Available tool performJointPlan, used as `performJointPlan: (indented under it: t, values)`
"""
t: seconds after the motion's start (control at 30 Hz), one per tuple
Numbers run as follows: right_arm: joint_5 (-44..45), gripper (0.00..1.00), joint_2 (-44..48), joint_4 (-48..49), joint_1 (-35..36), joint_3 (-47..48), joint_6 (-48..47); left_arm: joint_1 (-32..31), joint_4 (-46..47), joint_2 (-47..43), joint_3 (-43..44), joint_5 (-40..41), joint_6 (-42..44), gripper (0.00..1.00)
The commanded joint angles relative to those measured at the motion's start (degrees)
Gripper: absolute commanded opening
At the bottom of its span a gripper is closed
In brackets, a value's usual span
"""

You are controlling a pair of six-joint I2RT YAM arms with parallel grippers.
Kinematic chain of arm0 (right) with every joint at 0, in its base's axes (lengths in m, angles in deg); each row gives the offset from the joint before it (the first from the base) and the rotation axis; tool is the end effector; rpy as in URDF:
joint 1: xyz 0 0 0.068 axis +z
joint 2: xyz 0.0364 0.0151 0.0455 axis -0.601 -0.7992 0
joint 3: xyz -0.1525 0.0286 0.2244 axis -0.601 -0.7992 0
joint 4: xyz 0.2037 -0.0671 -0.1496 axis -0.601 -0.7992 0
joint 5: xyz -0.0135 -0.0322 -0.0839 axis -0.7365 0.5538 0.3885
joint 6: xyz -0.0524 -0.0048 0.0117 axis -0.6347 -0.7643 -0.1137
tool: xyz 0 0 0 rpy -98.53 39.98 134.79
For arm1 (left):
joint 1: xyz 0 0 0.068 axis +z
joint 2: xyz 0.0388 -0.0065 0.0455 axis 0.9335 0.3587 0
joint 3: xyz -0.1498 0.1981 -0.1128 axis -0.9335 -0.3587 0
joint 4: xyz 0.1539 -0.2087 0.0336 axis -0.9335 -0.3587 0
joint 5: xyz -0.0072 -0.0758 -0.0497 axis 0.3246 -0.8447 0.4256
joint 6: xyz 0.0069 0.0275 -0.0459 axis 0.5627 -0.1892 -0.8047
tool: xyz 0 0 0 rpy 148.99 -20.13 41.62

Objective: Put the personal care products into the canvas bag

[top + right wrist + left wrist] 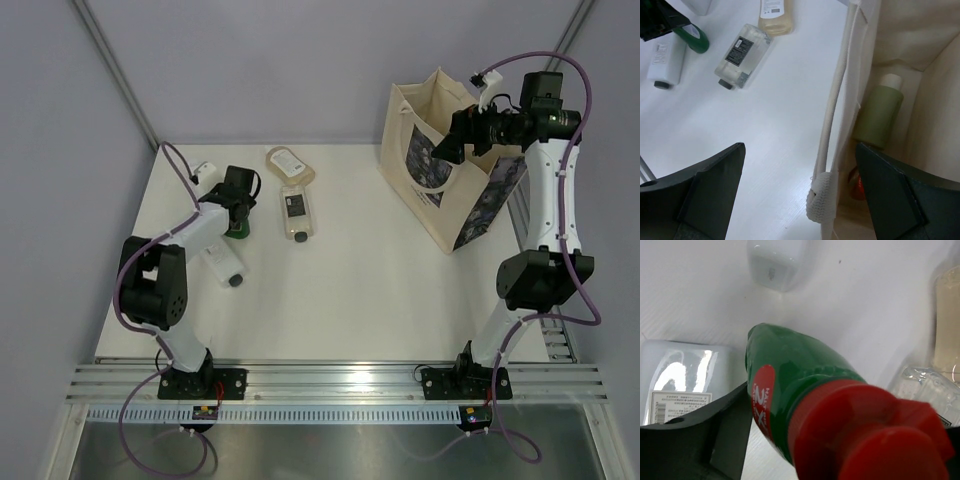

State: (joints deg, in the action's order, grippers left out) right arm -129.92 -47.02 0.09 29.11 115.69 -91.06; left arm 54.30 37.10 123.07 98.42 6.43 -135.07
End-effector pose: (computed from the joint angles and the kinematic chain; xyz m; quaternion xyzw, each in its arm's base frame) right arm 0.3733 -0.0250 0.4346 -0.2992 0.8048 0.2404 0.4527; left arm 0.3535 -0.0722 0.2193 -0.3916 0.8223 0.0526 0.4094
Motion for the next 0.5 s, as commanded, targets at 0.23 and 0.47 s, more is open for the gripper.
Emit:
performJointPlan:
  t: [0.23, 0.47]
  values:
    - [-13.3, 0.99, 7.8, -1.8, 1.0, -2.8, -5.5, 1.2, 16.1, 1.8, 0.5, -2.3, 16.4, 0.03]
    - [-12.7, 0.97, 12.5, -8.1, 11.3, -12.0, -10.9, 2.2, 24.4, -7.3, -5.1, -26.9, 27.6, 0.00]
